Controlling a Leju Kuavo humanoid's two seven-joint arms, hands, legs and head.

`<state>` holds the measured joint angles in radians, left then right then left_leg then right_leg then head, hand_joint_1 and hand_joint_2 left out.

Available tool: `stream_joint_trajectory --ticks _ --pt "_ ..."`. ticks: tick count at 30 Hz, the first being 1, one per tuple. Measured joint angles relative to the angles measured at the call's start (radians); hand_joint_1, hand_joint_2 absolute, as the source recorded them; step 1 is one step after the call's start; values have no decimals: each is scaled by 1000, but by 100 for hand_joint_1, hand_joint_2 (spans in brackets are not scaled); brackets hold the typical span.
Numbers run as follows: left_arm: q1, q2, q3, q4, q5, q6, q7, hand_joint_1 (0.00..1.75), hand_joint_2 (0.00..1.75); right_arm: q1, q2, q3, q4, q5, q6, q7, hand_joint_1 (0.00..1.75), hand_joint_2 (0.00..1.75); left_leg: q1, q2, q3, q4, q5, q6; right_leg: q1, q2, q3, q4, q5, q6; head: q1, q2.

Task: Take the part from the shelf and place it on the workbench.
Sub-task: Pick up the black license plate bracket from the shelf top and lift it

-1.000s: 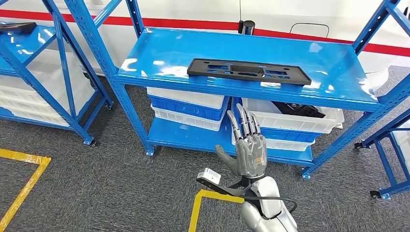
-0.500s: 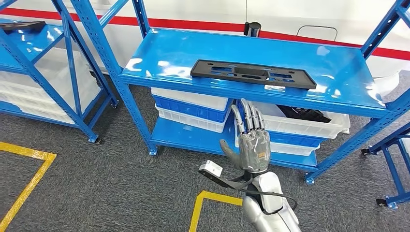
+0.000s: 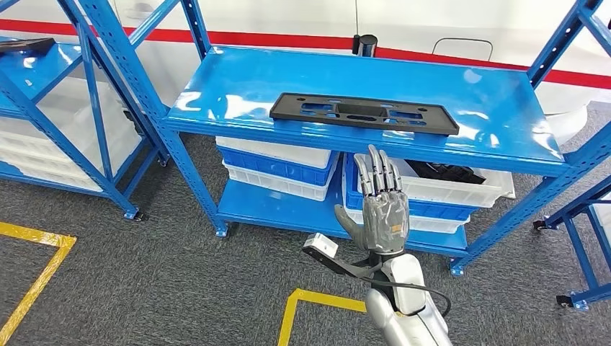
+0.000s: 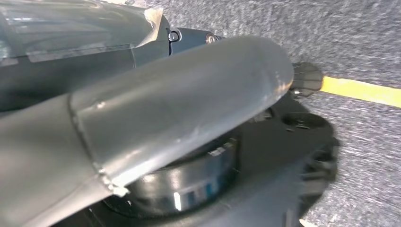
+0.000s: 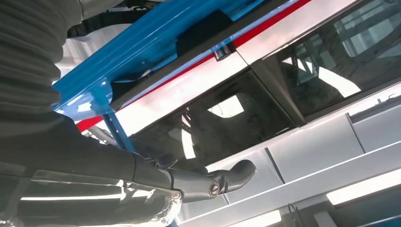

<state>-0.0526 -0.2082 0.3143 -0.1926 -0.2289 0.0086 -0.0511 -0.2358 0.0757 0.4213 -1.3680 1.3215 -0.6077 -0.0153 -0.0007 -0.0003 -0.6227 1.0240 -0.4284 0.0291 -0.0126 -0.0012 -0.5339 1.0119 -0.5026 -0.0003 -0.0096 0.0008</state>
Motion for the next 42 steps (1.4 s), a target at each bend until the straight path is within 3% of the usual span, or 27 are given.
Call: stream_joint_trajectory --ticks 3,4,7,9,10,11,13,15,18,20,21,23,24,25,26,28,30,33,35,37,39,40,41,42 --pt "1 0 -4 0 -4 1 0 0 0 1 0 -2 -1 0 0 0 0 175 -1 -3 12 -18 -2 11 2 -2 -3 4 -8 16 0 0" --pt "2 -1 -6 0 -6 2 -1 0 0 2 -1 -4 -2 0 0 0 0 175 1 -3 20 -27 0 16 3 -2 -15 29 -20 18 1 0" --pt "1 -1 -10 0 -10 1 -1 0 0 7 -8 -12 -3 0 0 0 0 175 3 -4 35 -37 -2 26 1 0 -111 200 -79 16 4 0" --pt "1 -1 -10 0 -11 1 -1 0 0 15 -13 -17 -3 0 -1 0 0 175 2 -8 38 -36 -7 27 0 0 -169 282 -93 23 4 0" --pt "1 -1 -10 0 -11 1 -1 0 0 19 -16 -19 -3 0 -1 0 0 175 2 -10 41 -36 -10 26 0 0 -177 279 -80 30 5 0" --pt "2 -1 -10 0 -12 0 -1 0 0 21 -18 -21 -3 0 -2 0 0 175 2 -12 46 -36 -13 24 -1 0 -164 238 -53 39 5 0" --pt "2 -2 -10 0 -13 0 -1 0 0 22 -23 -25 -3 -1 -3 0 0 175 1 -15 56 -33 -23 17 -4 0 -109 100 15 52 7 0" --pt "2 -2 -11 1 -14 -1 -1 0 0 24 -27 -26 -3 -3 -5 0 0 175 -4 -18 61 -29 -35 7 -4 0 -68 8 54 42 7 0" --pt "2 -1 -11 1 -14 0 -5 0 0 29 -32 -27 -6 -6 -7 -1 0 175 -2 -18 64 -24 -49 -9 -3 2 -55 -6 57 12 6 0" --pt "2 0 -11 1 -14 0 -8 0 0 29 -33 -27 -9 -6 -8 -2 0 175 3 -13 50 17 -75 -20 -9 3 -45 -9 53 -4 2 0" --pt "2 0 -11 1 -14 0 -9 0 0 30 -33 -28 -11 -6 -8 -3 0 175 6 -10 27 67 -99 -27 -11 3 -39 -10 50 -11 1 0" --pt "2 0 -11 1 -14 0 -10 0 0 33 -34 -28 -11 -7 -8 -3 0 175 10 -7 -50 202 -153 -36 -9 2 -31 -10 42 -19 -2 0" --pt "3 0 -11 1 -14 0 -10 0 0 35 -35 -28 -11 -7 -8 -3 0 175 11 -6 -84 252 -164 -39 -8 2 -27 -9 38 -20 -2 0" --pt "4 0 -11 1 -14 0 -10 0 0 37 -35 -28 -11 -7 -8 -3 0 175 12 -5 -102 268 -155 -39 -8 2 -23 -9 34 -20 -2 0" --pt "5 0 -11 1 -14 0 -10 0 0 39 -35 -28 -11 -7 -8 -3 0 175 12 -4 -98 243 -126 -36 -8 3 -16 -9 29 -18 -2 0" --pt "5 1 -11 2 -14 0 -10 0 0 40 -35 -28 -11 -7 -8 -3 0 175 10 -2 -43 107 -43 -25 -7 4 -1 -10 17 -13 -2 0" --pt "3 2 -10 2 -14 0 -10 0 0 40 -35 -28 -12 -7 -8 -3 0 175 3 -1 6 2 -5 -9 -4 4 11 -14 5 -2 -2 0" --pt "2 1 -10 2 -14 3 -7 0 0 40 -36 -28 -12 -7 -8 -3 0 175 -3 -4 26 -26 -12 14 1 2 24 -5 5 20 -2 0" --pt "3 -2 -10 3 -13 8 -1 0 0 38 -37 -28 -12 -8 -8 -3 0 175 -1 -6 44 -34 -13 27 1 2 14 31 -10 27 0 0" --pt "3 -5 -10 3 -13 13 4 0 0 37 -39 -28 -12 -8 -8 -3 0 175 1 -7 55 -36 -17 34 0 2 -36 124 -55 23 3 0" --pt "3 -8 -10 3 -13 14 6 0 0 40 -43 -28 -11 -8 -8 -3 0 175 1 -9 61 -36 -25 36 -1 2 -114 239 -95 22 5 0" --pt "4 -9 -10 3 -13 14 6 0 0 43 -45 -28 -11 -8 -8 -3 0 175 1 -10 66 -35 -30 35 -1 2 -137 261 -96 27 5 0" --pt "5 -10 -10 4 -13 14 6 0 0 45 -47 -28 -11 -8 -8 -3 0 175 1 -11 74 -35 -36 33 -2 2 -144 248 -79 35 6 0" --pt "6 -10 -10 4 -13 14 7 0 0 45 -49 -29 -11 -8 -8 -3 0 175 1 -12 84 -35 -43 30 -3 2 -128 193 -44 44 6 0"
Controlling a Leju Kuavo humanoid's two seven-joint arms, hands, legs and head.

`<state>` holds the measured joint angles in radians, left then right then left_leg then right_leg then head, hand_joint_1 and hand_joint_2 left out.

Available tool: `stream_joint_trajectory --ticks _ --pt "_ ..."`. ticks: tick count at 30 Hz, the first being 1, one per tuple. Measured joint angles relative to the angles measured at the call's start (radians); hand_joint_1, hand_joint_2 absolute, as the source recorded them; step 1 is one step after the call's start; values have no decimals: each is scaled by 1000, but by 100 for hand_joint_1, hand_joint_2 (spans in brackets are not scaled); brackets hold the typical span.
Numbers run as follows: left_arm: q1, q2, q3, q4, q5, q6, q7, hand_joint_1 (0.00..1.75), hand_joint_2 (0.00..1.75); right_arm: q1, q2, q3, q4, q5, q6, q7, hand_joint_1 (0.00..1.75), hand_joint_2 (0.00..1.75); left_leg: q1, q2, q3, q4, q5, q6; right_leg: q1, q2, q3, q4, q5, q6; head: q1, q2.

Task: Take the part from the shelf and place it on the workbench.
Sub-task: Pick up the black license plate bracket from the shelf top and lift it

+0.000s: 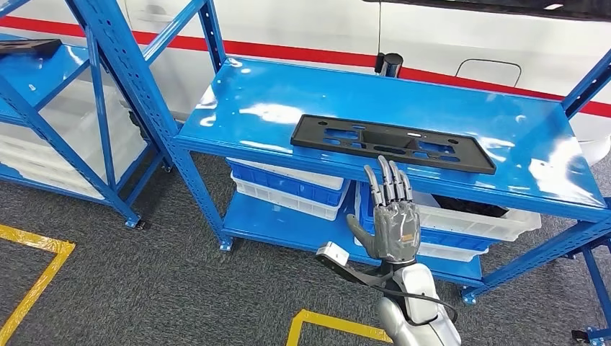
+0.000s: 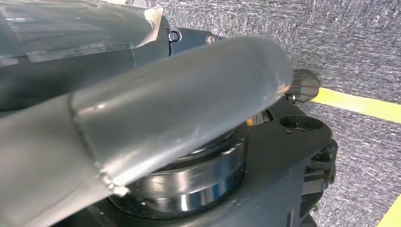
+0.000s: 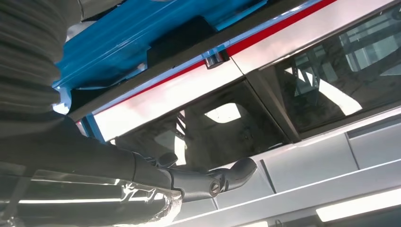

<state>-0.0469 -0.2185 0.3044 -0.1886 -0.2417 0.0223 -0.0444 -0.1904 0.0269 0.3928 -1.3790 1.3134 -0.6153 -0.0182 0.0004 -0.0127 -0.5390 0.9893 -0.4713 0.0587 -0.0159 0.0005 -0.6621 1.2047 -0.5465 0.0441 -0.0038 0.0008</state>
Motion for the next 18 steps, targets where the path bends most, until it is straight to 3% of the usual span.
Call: stream_joint_trajectory --ticks 1,2,3,5,8,10,12,13,14,15,17,18 --pt "0 -1 0 0 0 0 1 0 0 0 -1 -1 0 0 0 0 0 175 0 -1 9 0 -8 -4 -2 0 26 -74 44 8 1 0" --pt "0 -1 0 1 0 0 2 0 0 1 -2 -2 0 0 0 0 0 175 -1 -2 19 1 -15 -10 -1 -1 48 -138 70 7 1 0" --pt "-1 -2 0 2 0 0 3 0 0 1 -4 -2 1 0 0 0 0 175 -2 -3 24 1 -23 -16 1 -3 63 -178 82 -1 1 0" --pt "-2 -2 0 3 0 0 7 0 0 2 -5 -3 1 0 0 0 0 175 -6 -3 32 7 -33 -27 5 -4 75 -194 80 -28 -1 0" --pt "-3 -2 0 3 0 2 11 0 0 1 -4 -4 0 0 0 0 0 175 -2 1 29 44 -50 -42 -3 1 97 -193 86 -49 -4 0" --pt "-4 -3 0 3 0 3 12 0 0 -1 -4 -5 -1 0 0 0 0 175 2 5 -24 138 -87 -54 -4 1 106 -194 79 -57 -6 0" --pt "-4 -3 0 3 0 3 13 0 0 0 -3 -5 -1 0 0 0 0 175 4 8 -113 263 -132 -61 -2 1 111 -194 71 -64 -7 0" --pt "-3 -3 0 3 0 3 14 0 0 1 -3 -5 0 0 1 0 0 175 4 9 -146 295 -137 -62 -1 2 115 -194 66 -65 -8 0" --pt "-2 -3 0 3 0 3 14 0 0 1 -3 -5 0 0 1 0 0 175 4 9 -159 287 -117 -59 1 3 121 -194 61 -66 -8 0" --pt "-1 -3 0 3 1 3 15 0 0 1 -3 -5 0 0 1 0 0 175 3 10 -152 243 -78 -54 3 4 129 -194 55 -65 -8 0" --pt "-1 -2 0 3 1 3 15 0 0 1 -2 -6 0 0 1 0 0 175 -4 11 -107 113 7 -34 6 5 146 -196 44 -63 -6 0" --pt "-2 -1 0 3 1 3 15 0 0 0 -2 -6 -1 0 1 0 0 175 -10 11 -89 65 21 -24 6 5 151 -199 39 -60 -4 0"
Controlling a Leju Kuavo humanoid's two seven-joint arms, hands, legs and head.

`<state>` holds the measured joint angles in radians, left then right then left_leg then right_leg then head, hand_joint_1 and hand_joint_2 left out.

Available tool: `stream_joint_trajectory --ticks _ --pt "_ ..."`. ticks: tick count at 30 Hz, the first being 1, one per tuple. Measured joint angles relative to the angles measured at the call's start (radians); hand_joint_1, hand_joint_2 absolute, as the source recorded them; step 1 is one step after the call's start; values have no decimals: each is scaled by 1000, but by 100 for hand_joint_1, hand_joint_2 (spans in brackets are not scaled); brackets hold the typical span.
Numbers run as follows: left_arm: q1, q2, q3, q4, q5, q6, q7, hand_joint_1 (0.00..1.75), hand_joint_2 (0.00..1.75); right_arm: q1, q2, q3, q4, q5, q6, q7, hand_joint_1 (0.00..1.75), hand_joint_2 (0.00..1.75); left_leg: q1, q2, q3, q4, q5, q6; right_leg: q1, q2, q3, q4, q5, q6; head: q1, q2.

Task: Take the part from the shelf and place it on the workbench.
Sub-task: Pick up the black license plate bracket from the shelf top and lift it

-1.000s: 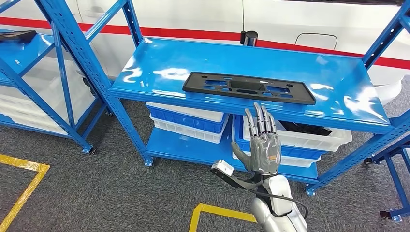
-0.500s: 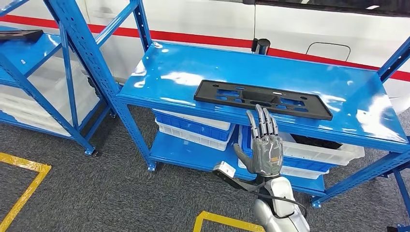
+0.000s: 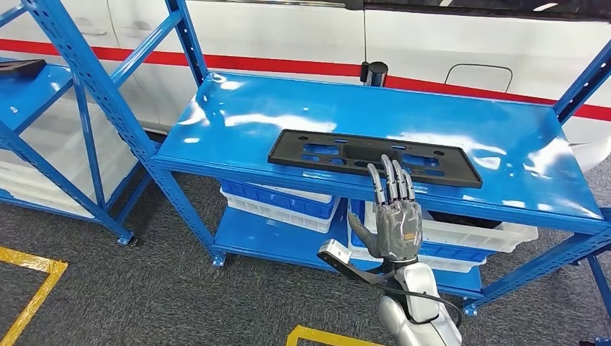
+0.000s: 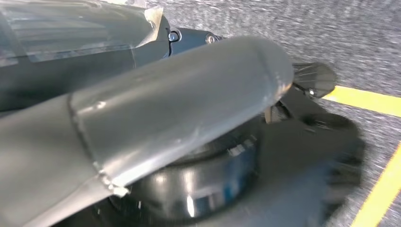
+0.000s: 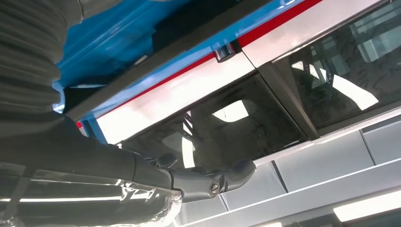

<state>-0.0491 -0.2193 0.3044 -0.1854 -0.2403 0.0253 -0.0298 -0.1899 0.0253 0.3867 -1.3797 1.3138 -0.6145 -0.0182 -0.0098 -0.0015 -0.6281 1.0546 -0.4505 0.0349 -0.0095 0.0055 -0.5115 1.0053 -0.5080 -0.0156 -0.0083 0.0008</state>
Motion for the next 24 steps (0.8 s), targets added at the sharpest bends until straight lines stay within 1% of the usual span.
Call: stream_joint_trajectory --ticks 1,2,3,4,5,6,7,8,9,10,11,12,13,14,15,16,18,19,20,21,22,24 --pt "-1 0 0 0 0 0 0 0 0 0 1 0 0 0 0 0 0 175 -6 0 11 -28 2 9 -1 0 3 -6 -4 5 0 0" --pt "-2 0 0 0 0 0 0 0 0 -1 2 -1 0 2 0 0 0 175 -11 -2 14 -40 -8 16 0 0 10 -6 -1 14 0 0" --pt "-2 0 0 0 0 0 0 0 0 -3 2 -1 -1 3 1 1 0 175 -14 -4 22 -55 -11 23 1 -1 16 -6 3 23 -2 0" --pt "0 -1 0 0 1 0 0 0 0 -4 3 -2 0 5 1 2 0 175 -12 -5 35 -68 -2 30 3 -2 21 1 4 29 -3 0" --pt "2 -2 0 0 1 0 0 0 0 -7 2 -5 0 8 2 3 0 175 -9 -6 50 -78 4 37 5 -2 23 21 0 32 -1 0" --pt "2 -2 1 0 2 0 1 0 0 -12 2 -7 1 10 3 4 0 175 -6 -5 65 -83 9 43 5 -3 12 52 -19 32 0 0" --pt "2 -3 1 0 2 -1 1 0 0 -18 1 -10 3 13 3 5 0 175 -3 -4 75 -86 11 47 4 -3 -14 100 -45 31 2 0" --pt "0 -4 1 0 3 -2 1 0 0 -23 0 -13 5 15 4 5 0 175 -3 -4 80 -86 8 47 2 -3 -48 161 -73 33 5 0" --pt "0 -5 1 0 3 -3 1 0 0 -26 -1 -15 7 17 5 5 0 175 -2 -5 82 -85 4 46 -1 -3 -87 219 -97 37 6 0" --pt "0 -6 1 0 3 -4 1 0 0 -27 -3 -18 10 18 6 5 0 175 -1 -5 85 -84 1 43 -4 -3 -118 257 -108 43 7 0" --pt "1 -6 1 0 3 -4 1 0 0 -28 -4 -20 12 19 6 6 0 175 0 -7 89 -83 -4 39 -7 -3 -134 261 -100 52 7 0" --pt "3 -7 1 0 3 -5 1 0 0 -28 -5 -21 13 19 6 7 0 175 3 -8 96 -82 -10 34 -11 -3 -131 226 -73 63 7 0" --pt "4 -7 1 0 3 -6 1 0 0 -29 -5 -23 15 20 7 7 0 175 5 -9 104 -81 -17 27 -16 -4 -114 161 -30 78 7 0" --pt "4 -7 1 1 3 -9 1 0 0 -31 -6 -25 17 20 8 8 0 175 7 -10 110 -79 -25 19 -19 -4 -96 94 12 89 8 0" --pt "4 -7 1 1 3 -12 0 0 0 -32 -6 -26 20 21 10 8 0 175 8 -11 114 -76 -31 12 -17 -7 -83 40 35 88 10 0" --pt "3 -6 1 1 3 -15 0 0 0 -33 -6 -27 23 21 11 8 0 175 7 -12 114 -73 -38 6 -15 -9 -74 9 49 79 11 0" --pt "2 -6 1 1 3 -18 -1 0 0 -34 -6 -29 27 22 13 9 0 175 5 -12 114 -66 -47 -4 -12 -11 -68 -1 45 48 9 0" --pt "1 -5 1 1 3 -18 -1 0 0 -35 -5 -30 28 22 13 9 0 175 6 -10 109 -58 -49 -7 -15 -9 -62 0 50 41 7 0" --pt "1 -5 1 1 3 -18 -1 0 0 -37 -5 -31 28 23 12 10 0 175 8 -8 98 -37 -49 -11 -17 -7 -57 -1 49 35 6 0" --pt "1 -5 1 1 3 -19 -2 0 0 -39 -4 -32 28 23 12 10 0 175 11 -5 75 1 -51 -16 -19 -6 -51 -2 46 30 5 0" --pt "0 -5 1 1 2 -21 -4 0 0 -42 -4 -32 28 24 12 10 0 175 12 -3 38 58 -62 -22 -20 -6 -44 -3 42 25 4 0" --pt "-1 -4 0 1 -4 -22 -9 0 0 -44 -3 -33 31 27 12 11 0 175 14 -2 -52 187 -105 -32 -19 -6 -33 -3 32 13 3 0"
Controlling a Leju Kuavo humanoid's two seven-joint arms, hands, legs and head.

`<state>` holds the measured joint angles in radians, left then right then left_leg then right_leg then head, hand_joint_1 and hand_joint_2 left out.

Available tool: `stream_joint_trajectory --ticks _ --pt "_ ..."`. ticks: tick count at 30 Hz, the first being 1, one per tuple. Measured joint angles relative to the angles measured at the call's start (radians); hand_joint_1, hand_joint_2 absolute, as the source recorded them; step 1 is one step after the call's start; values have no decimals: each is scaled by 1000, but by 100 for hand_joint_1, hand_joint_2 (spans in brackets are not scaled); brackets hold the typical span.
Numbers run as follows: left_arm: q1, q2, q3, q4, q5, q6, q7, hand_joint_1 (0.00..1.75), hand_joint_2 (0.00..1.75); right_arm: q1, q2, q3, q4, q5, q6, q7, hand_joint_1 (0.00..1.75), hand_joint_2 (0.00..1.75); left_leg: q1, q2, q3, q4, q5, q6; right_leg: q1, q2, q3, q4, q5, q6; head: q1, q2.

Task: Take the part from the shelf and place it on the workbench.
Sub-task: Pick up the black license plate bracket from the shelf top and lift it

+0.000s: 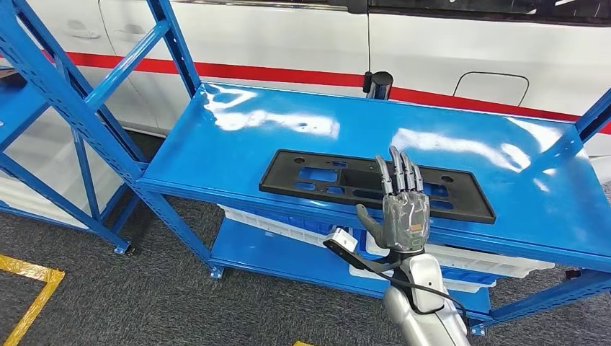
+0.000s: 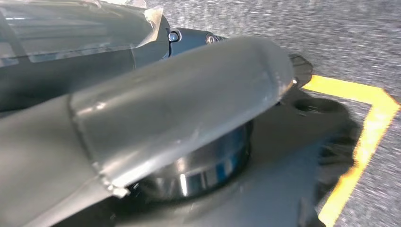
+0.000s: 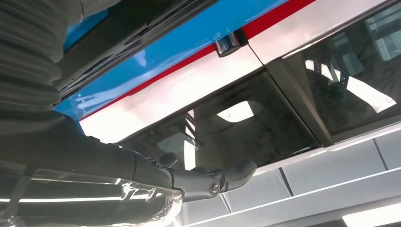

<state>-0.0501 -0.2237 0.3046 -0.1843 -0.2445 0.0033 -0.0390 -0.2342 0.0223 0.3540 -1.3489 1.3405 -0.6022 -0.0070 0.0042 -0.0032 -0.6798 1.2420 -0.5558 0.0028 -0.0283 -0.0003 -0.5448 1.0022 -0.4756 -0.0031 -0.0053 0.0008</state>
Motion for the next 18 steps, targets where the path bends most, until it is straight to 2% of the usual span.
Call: stream_joint_trajectory --ticks 1,2,3,5,6,7,8,9,11,12,13,14,16,17,18 --pt "0 0 0 0 -3 2 -2 0 0 0 0 0 2 2 0 1 0 175 0 0 -38 42 -17 -2 1 0 6 0 -5 -4 0 0" --pt "1 1 0 0 -6 5 -3 0 0 0 0 0 5 4 1 4 0 175 0 0 -62 54 -15 -2 2 2 13 0 -11 -7 0 0" --pt "1 2 0 0 -7 8 -2 0 0 0 0 0 9 7 1 6 0 175 0 0 -66 26 14 1 3 3 21 0 -17 -8 0 0" --pt "1 4 0 0 -8 10 -1 0 0 0 1 -1 16 13 2 10 0 175 -2 0 -28 -107 115 16 6 6 39 -2 -31 -6 0 0" --pt "1 5 0 0 -7 10 0 0 0 -1 1 -1 20 15 2 11 0 175 -5 0 -6 -169 144 24 9 7 46 -2 -37 -3 1 0" --pt "-1 6 0 0 -7 10 1 0 0 -2 1 -1 24 16 2 11 0 175 -8 -1 10 -208 153 31 11 8 49 -2 -43 1 1 0" --pt "-1 7 0 0 -7 11 1 0 0 -3 1 -1 30 16 2 11 0 175 -12 -1 19 -224 150 36 13 9 49 -3 -48 6 1 0" --pt "-2 8 0 0 -7 11 1 0 0 -4 2 -1 37 18 2 11 0 175 -15 -3 22 -224 141 39 15 10 49 -5 -52 12 1 0" --pt "-1 7 0 0 -6 15 1 0 0 -7 3 -1 50 24 2 13 0 175 -12 -4 39 -236 155 46 20 8 50 -2 -61 21 1 0" --pt "0 6 0 0 -5 16 0 0 0 -10 4 -1 57 28 2 14 0 175 -10 -3 47 -244 160 51 22 7 45 16 -72 23 2 0" --pt "-1 6 0 0 -5 15 -2 0 0 -13 4 -2 66 32 2 16 0 175 -7 -1 54 -251 162 54 24 6 28 57 -92 22 3 0" --pt "-2 6 0 0 -4 13 -4 0 0 -16 4 -2 77 35 2 19 0 175 -7 -1 58 -254 162 58 22 5 -5 118 -118 19 4 0" --pt "-3 8 0 0 -3 7 -8 0 0 -19 4 -2 104 42 3 25 0 175 -10 -3 60 -254 156 63 21 5 -87 248 -162 19 5 0" --pt "-3 8 0 0 -3 5 -9 0 0 -19 3 -2 117 47 3 29 0 175 -11 -5 61 -254 153 63 20 5 -113 278 -164 24 5 0" --pt "-2 9 0 0 -2 5 -10 0 0 -20 3 -2 130 51 3 32 0 175 -12 -7 64 -254 151 63 19 5 -119 268 -148 32 6 0"
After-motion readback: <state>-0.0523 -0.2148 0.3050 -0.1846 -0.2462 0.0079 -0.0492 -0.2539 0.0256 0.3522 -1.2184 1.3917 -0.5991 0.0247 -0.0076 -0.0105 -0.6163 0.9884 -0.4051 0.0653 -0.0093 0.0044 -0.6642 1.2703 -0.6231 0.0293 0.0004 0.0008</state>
